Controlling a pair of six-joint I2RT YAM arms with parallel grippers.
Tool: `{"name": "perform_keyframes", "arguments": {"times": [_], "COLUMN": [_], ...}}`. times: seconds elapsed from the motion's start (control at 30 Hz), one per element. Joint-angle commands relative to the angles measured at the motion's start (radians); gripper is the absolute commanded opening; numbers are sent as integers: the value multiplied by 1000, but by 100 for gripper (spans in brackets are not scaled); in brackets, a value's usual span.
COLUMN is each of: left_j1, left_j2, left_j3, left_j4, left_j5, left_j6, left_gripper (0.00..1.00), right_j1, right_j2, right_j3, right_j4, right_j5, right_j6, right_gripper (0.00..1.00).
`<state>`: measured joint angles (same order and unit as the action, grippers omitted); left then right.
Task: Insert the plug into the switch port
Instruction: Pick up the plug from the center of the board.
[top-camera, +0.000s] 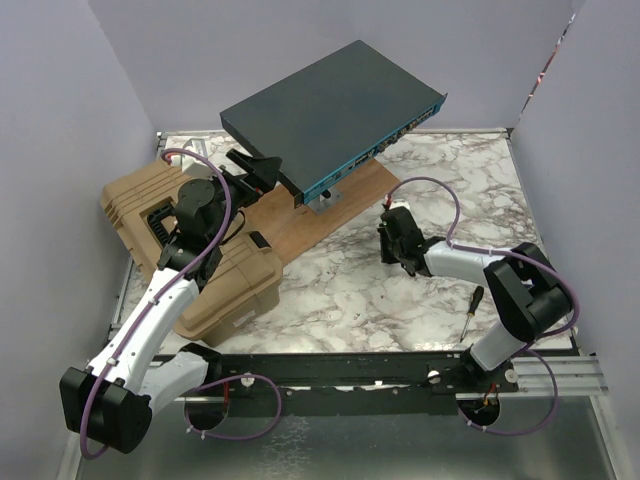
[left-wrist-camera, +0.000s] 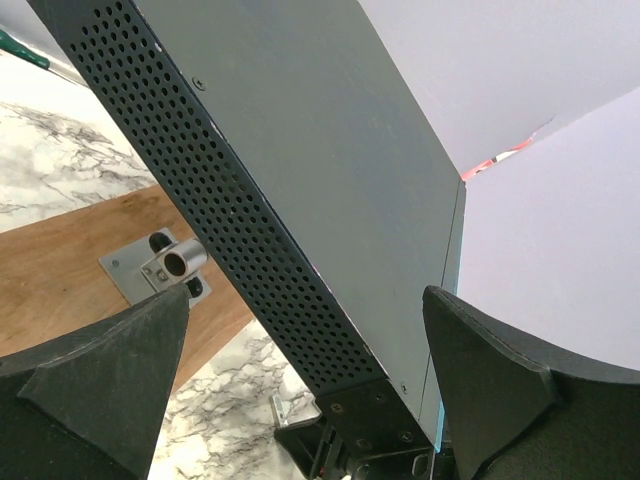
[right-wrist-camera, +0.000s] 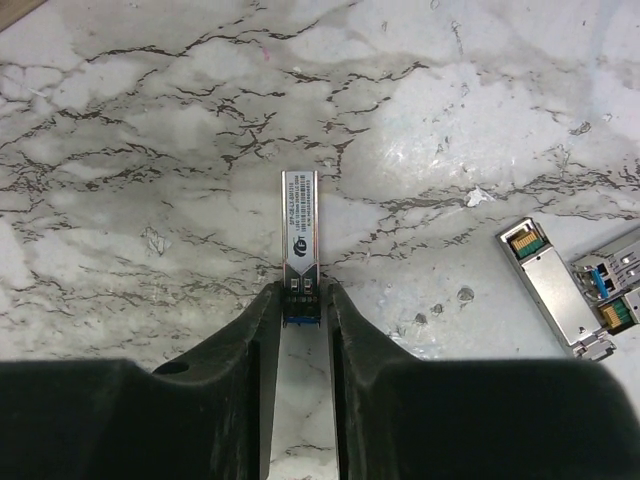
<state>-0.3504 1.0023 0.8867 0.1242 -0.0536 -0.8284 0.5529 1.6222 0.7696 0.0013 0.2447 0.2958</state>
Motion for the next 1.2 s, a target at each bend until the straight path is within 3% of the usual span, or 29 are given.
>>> {"name": "perform_keyframes", "arguments": {"times": [0.0,0.53,0.93,1.17], "left_j1": [-7,-6,-5,-6], "left_j2": [-2,-9,-28,-45], "left_j3": [15,21,22,26], "left_j4": [5,2,-32,-96], "left_j5": [-22,-31,-59,-89], "left_j6": [17,10,-11,-18], "left_gripper": [99,99,99,99], "right_j1": [8,13,6,-9], "right_j2": [26,-114,-282,-301], "right_j3": [-32,60,313,512], "right_j4": [-12,-150,-436,-609], "right_j5": [77,64,-74,-144], "right_j6": [19,-65,-246,-366], "right_gripper": [23,1,1,1]}}
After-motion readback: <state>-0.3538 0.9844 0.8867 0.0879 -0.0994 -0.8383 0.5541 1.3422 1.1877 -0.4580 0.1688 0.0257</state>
